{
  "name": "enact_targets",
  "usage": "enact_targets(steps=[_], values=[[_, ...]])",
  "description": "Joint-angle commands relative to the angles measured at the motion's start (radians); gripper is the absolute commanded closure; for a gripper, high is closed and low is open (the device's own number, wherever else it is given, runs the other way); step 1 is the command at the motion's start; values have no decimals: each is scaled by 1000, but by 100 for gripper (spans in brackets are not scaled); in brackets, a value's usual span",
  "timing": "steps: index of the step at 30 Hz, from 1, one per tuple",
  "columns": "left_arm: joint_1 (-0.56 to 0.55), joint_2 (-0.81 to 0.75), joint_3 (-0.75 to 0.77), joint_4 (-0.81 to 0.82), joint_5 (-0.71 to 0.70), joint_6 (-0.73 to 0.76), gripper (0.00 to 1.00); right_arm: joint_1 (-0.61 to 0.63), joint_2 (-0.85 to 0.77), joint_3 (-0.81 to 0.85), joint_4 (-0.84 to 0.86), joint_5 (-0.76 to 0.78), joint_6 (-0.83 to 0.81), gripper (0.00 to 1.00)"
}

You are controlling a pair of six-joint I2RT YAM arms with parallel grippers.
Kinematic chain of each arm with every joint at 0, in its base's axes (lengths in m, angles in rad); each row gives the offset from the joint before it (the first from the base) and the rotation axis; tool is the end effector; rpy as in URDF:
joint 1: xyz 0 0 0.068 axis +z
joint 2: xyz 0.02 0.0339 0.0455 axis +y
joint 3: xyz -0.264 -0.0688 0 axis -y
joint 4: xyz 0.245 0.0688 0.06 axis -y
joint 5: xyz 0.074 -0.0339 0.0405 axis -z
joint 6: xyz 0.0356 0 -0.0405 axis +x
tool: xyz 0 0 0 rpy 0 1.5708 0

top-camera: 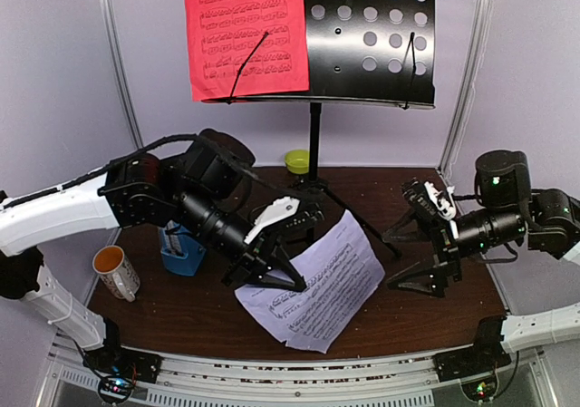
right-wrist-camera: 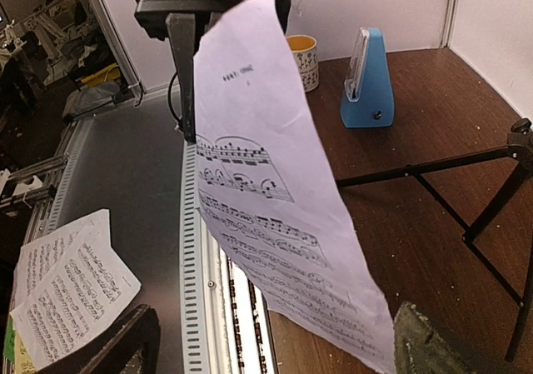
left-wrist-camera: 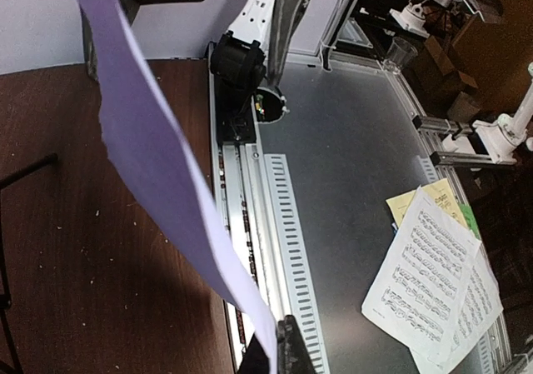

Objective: Set up the instrument practice props

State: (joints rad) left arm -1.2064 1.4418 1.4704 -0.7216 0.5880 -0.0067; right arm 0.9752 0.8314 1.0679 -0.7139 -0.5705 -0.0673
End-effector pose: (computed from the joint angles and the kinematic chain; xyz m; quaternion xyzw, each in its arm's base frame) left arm 0.0917 -0.2957 0.3761 0.5907 0.6456 -0.4474 0.1846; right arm 0.0730 0.1420 0.3765 -0.5351 0.6380 0.4348 0.3429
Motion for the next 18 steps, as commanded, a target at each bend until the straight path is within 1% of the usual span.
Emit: enact_targets(steps=[1, 5, 7, 8, 9, 12, 14, 15, 16, 17, 18], values=[[-11, 29, 76, -120, 28, 122, 100, 60, 51, 49, -8, 85, -97, 4], [-19, 49, 125, -175, 0, 158, 100, 84, 100, 67, 6, 101, -122, 10], [-19, 54, 136, -183, -15, 164, 100, 91, 115, 78, 13, 101, -120, 18], [-19, 54, 140, -183, -24, 166, 100, 96, 121, 83, 16, 98, -116, 24], [-19, 54, 146, -184, -45, 164, 100, 104, 125, 88, 21, 98, -111, 33], [-17, 55, 162, -172, -115, 141, 100, 146, 133, 96, 44, 100, -82, 61], [-10, 50, 169, -155, -158, 129, 100, 176, 133, 91, 69, 132, -57, 80], [-4, 41, 164, -129, -174, 121, 100, 188, 134, 88, 78, 148, -46, 92], [-1, 28, 154, -97, -199, 110, 100, 197, 136, 87, 86, 169, -39, 100], [0, 9, 134, -59, -225, 100, 100, 203, 135, 88, 86, 190, -34, 100], [1, -11, 114, -21, -259, 90, 94, 205, 131, 91, 88, 205, -32, 100]])
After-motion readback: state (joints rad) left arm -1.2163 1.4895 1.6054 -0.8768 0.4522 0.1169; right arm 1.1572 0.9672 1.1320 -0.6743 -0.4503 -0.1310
